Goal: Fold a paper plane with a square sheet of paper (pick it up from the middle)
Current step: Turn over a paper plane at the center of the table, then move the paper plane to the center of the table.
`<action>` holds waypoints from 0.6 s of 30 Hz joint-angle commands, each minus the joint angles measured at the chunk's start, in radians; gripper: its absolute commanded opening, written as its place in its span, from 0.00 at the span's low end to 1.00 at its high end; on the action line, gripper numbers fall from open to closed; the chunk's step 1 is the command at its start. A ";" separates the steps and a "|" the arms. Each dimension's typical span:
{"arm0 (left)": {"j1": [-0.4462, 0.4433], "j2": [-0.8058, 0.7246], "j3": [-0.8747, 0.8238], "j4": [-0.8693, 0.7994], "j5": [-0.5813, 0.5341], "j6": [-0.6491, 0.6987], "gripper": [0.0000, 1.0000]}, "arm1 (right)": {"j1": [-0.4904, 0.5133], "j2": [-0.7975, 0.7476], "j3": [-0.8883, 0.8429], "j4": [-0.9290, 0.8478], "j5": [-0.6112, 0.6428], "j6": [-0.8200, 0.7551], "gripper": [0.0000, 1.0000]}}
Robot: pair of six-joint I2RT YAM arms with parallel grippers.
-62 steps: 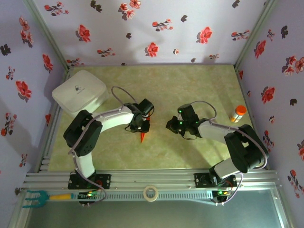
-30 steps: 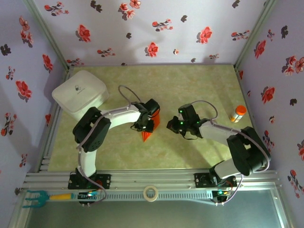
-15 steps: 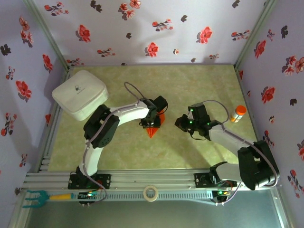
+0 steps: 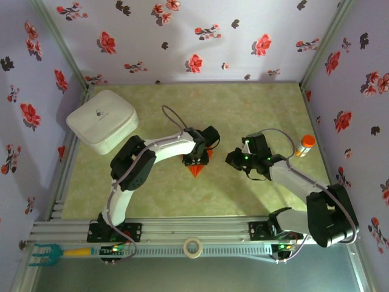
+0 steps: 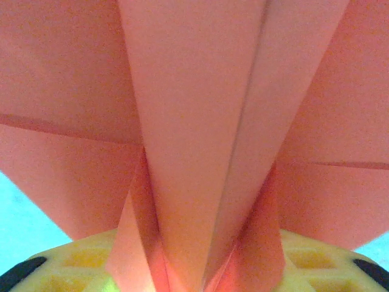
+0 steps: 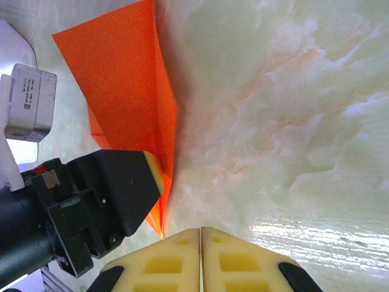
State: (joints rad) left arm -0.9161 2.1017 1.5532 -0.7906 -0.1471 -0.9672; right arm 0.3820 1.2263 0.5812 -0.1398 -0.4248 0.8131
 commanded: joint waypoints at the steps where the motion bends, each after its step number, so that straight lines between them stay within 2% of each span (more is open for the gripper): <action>1: -0.006 -0.075 0.023 -0.038 -0.046 -0.018 0.48 | -0.010 -0.044 0.022 -0.059 0.044 -0.029 0.11; 7: -0.010 -0.150 -0.013 -0.026 -0.047 -0.012 0.50 | -0.023 -0.078 0.040 -0.116 0.099 -0.049 0.12; 9: -0.012 -0.196 -0.043 -0.011 -0.070 -0.012 0.50 | -0.026 -0.098 0.061 -0.160 0.152 -0.072 0.14; 14: -0.001 -0.335 -0.133 0.036 -0.158 0.027 0.50 | -0.033 -0.159 0.144 -0.286 0.400 -0.171 0.24; 18: 0.054 -0.466 -0.261 0.122 -0.194 0.086 0.49 | -0.041 -0.213 0.179 -0.323 0.634 -0.247 0.40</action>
State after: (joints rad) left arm -0.9024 1.7103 1.3594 -0.7235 -0.2646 -0.9356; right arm 0.3508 1.0462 0.7242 -0.3897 -0.0246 0.6533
